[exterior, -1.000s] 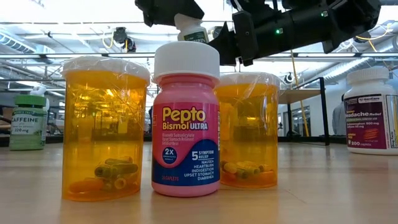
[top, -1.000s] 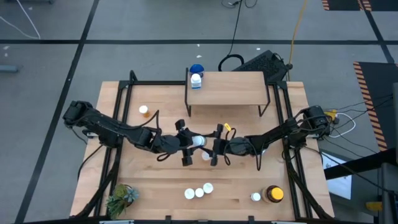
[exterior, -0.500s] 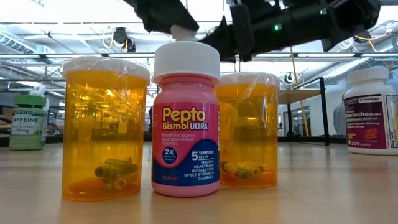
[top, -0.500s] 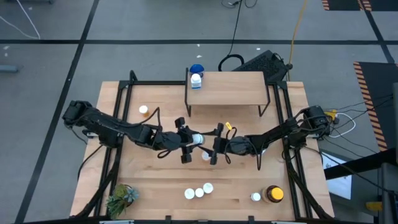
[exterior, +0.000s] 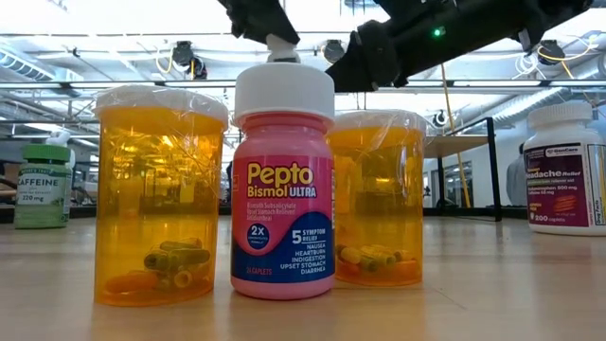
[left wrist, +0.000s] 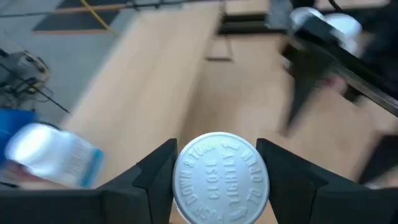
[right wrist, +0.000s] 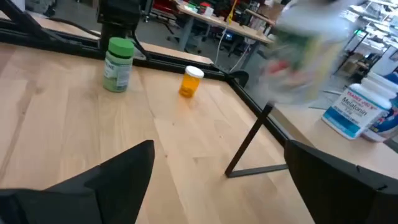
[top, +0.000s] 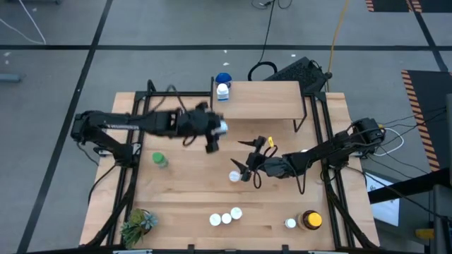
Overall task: Pick and place medicine bottles onto shelf by color
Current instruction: Put the white bottle on the shelf
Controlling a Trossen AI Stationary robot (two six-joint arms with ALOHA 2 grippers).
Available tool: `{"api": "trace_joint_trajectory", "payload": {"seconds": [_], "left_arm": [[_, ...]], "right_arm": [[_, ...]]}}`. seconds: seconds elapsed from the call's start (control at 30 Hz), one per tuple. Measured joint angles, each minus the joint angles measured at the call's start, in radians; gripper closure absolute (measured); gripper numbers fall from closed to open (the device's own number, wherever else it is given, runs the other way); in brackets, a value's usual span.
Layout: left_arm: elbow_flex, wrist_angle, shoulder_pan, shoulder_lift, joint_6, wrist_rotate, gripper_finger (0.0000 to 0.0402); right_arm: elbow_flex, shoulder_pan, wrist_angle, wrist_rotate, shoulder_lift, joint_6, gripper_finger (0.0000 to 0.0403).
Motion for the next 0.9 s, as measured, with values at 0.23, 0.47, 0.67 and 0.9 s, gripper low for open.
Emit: {"api": "trace_joint_trajectory", "payload": {"seconds": [0.23, 0.47, 0.67, 0.9], "left_arm": [[0.097, -0.015, 0.226, 0.003, 0.067, 0.241, 0.0201], [0.099, 0.003, 0.382, 0.081, 0.076, 0.381, 0.0191], [0.099, -0.018, 0.411, 0.134, 0.08, 0.395, 0.02], [0.099, -0.013, 0.412, 0.138, 0.083, 0.394, 0.0164]], "right_arm": [[0.0, -0.001, -0.026, 0.0, 0.001, 0.011, 0.0046], [0.0, -0.001, -0.035, 0.0, 0.001, 0.021, 0.0046], [0.0, -0.001, -0.071, -0.001, 0.001, 0.045, 0.0046], [0.0, -0.002, -0.093, -0.001, 0.001, 0.066, 0.0046]]}}
